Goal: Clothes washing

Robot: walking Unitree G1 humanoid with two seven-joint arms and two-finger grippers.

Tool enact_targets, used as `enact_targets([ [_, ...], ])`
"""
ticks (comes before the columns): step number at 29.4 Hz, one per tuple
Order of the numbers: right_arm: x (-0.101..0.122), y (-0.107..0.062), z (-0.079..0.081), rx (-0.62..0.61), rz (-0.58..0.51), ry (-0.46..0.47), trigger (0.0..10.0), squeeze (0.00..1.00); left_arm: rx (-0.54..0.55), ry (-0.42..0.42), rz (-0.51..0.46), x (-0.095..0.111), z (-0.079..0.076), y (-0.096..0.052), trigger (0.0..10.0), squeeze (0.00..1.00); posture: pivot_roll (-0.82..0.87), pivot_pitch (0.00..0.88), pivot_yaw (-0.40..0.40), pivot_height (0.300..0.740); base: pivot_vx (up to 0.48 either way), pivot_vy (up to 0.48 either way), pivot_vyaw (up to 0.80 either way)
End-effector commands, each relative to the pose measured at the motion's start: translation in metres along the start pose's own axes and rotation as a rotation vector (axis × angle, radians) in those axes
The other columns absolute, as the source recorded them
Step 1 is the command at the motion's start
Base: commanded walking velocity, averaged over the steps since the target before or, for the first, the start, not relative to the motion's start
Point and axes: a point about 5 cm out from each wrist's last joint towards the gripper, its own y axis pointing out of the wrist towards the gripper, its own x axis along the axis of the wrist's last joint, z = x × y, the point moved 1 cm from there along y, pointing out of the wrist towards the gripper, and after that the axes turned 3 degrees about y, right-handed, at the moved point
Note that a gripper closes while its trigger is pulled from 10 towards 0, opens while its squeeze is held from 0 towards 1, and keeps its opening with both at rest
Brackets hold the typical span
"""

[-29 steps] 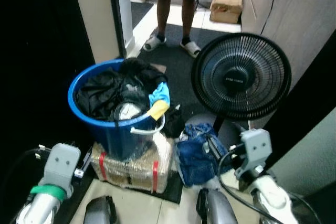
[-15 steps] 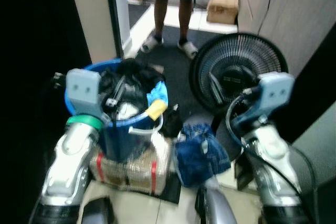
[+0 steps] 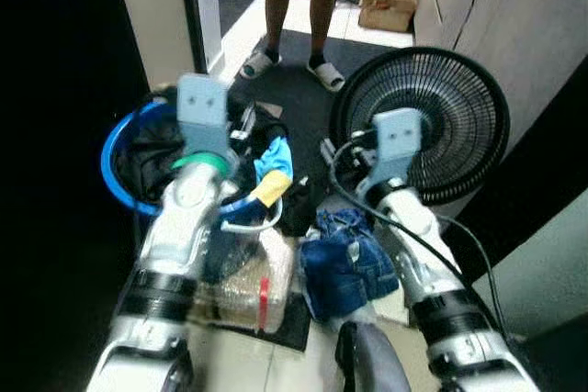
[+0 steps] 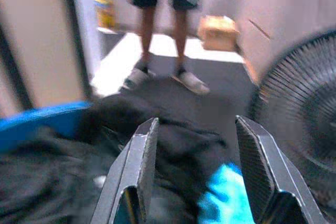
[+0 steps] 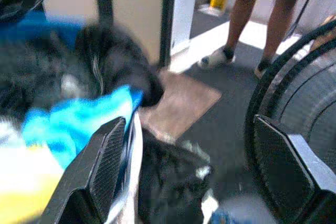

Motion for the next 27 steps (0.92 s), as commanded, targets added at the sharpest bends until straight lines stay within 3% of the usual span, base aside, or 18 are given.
enact_targets([
  [1, -0.008, -0.002, -0.004, -0.002, 0.032, -0.021, 10.0, 0.0, 0.017, 0.0, 0.045, -0.008, 0.001, 0.0, 10.0, 0.0, 0.1, 0.197, -0.053, 0.51, 0.0, 0.0, 0.0],
  [5, -0.01, 0.0, 0.0, 0.02, 0.034, 0.011, 10.0, 0.0, 0.077, 0.008, 0.057, -0.008, 0.012, 0.004, 10.0, 0.0, 0.11, 0.215, -0.059, 0.51, 0.0, 0.0, 0.0],
  [7, -0.006, 0.004, 0.014, 0.084, 0.004, 0.013, 10.0, 0.0, 0.141, -0.003, 0.058, -0.007, 0.031, 0.005, 10.0, 0.0, 0.11, 0.223, -0.065, 0.51, 0.0, 0.0, 0.0],
  [11, 0.001, 0.007, 0.029, 0.147, -0.034, 0.039, 10.0, 0.0, 0.18, -0.021, 0.041, -0.002, 0.046, 0.003, 10.0, 0.0, 0.12, 0.222, -0.068, 0.51, 0.0, 0.0, 0.0],
  [13, 0.008, 0.01, 0.045, 0.221, -0.073, 0.066, 10.0, 0.0, 0.207, -0.031, 0.015, 0.007, 0.057, -0.001, 10.0, 0.0, 0.13, 0.214, -0.08, 0.51, 0.0, 0.0, 0.0],
  [17, 0.012, 0.011, 0.059, 0.272, -0.093, 0.087, 10.0, 0.0, 0.219, -0.025, -0.019, 0.017, 0.065, -0.007, 10.0, 0.0, 0.13, 0.206, -0.089, 0.51, 0.0, 0.0, 0.0],
  [22, 0.006, 0.013, 0.083, 0.34, -0.076, 0.099, 10.0, 0.0, 0.251, 0.016, -0.04, 0.021, 0.083, -0.024, 10.0, 0.0, 0.16, 0.195, -0.105, 0.51, 0.0, 0.0, 0.0],
  [27, 0.0, 0.011, 0.089, 0.368, -0.055, 0.107, 10.0, 0.0, 0.259, 0.026, -0.036, 0.019, 0.085, -0.029, 10.0, 0.0, 0.16, 0.193, -0.107, 0.51, 0.0, 0.0, 0.0],
])
